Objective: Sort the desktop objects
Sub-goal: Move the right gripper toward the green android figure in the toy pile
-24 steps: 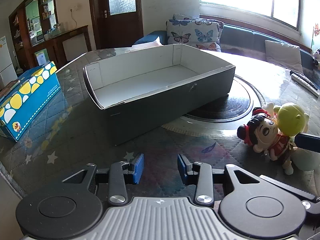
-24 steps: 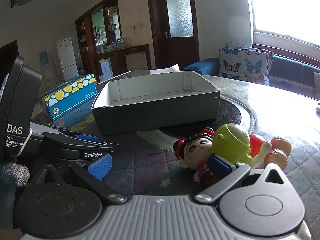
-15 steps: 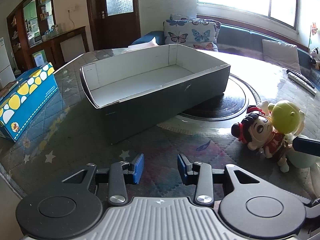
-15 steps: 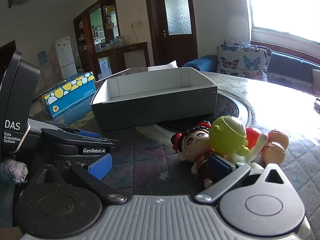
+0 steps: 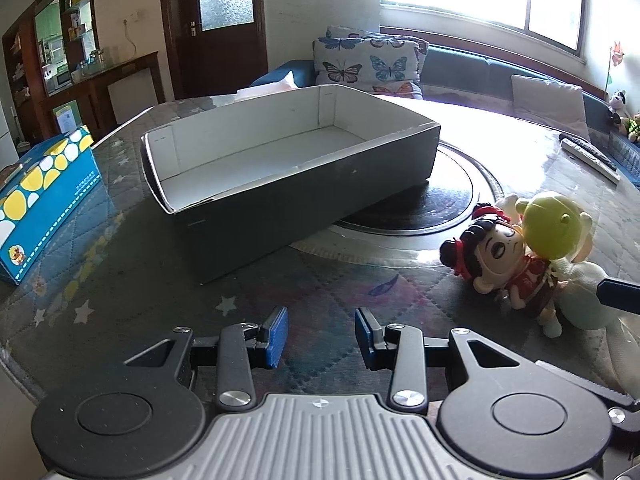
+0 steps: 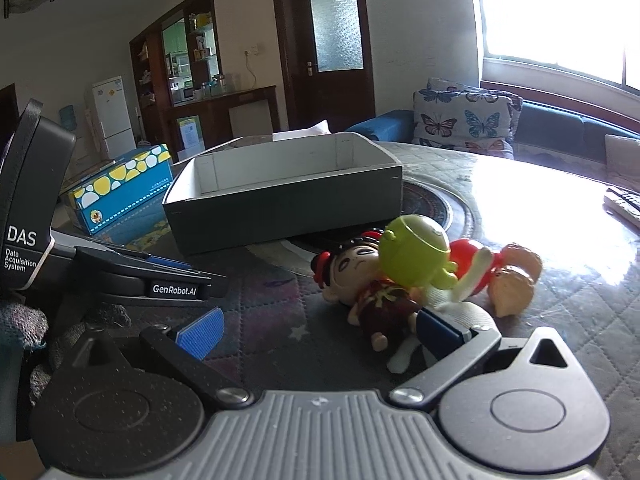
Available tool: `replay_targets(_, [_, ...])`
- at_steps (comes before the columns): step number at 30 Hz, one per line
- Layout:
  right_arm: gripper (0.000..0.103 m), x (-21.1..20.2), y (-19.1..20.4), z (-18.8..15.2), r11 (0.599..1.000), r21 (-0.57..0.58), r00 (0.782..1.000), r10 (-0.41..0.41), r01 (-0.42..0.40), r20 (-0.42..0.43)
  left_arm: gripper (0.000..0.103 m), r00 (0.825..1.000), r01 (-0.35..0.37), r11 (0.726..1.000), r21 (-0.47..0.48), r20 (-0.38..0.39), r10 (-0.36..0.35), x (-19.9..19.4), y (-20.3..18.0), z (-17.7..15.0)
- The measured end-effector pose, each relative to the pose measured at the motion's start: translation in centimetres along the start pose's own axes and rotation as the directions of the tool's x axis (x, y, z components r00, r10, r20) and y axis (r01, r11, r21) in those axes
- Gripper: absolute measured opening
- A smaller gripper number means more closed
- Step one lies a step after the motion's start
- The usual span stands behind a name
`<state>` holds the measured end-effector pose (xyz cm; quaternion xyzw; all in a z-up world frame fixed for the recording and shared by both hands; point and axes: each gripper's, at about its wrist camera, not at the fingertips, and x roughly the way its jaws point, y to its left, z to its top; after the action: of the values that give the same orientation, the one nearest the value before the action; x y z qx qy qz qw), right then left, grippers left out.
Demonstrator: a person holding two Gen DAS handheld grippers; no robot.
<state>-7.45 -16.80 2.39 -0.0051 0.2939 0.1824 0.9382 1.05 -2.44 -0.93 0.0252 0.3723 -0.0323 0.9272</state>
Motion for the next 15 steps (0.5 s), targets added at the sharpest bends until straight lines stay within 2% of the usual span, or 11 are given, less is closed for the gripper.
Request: replay_targets(15, [0.103, -0.5, -0.23, 0.0, 1.0, -0.001, 1.0, -0.022, 0.022, 0.006, 0.04, 1.0, 0.014, 1.0, 0.012, -0.005, -0.014, 0.01, -0.56, -0.01])
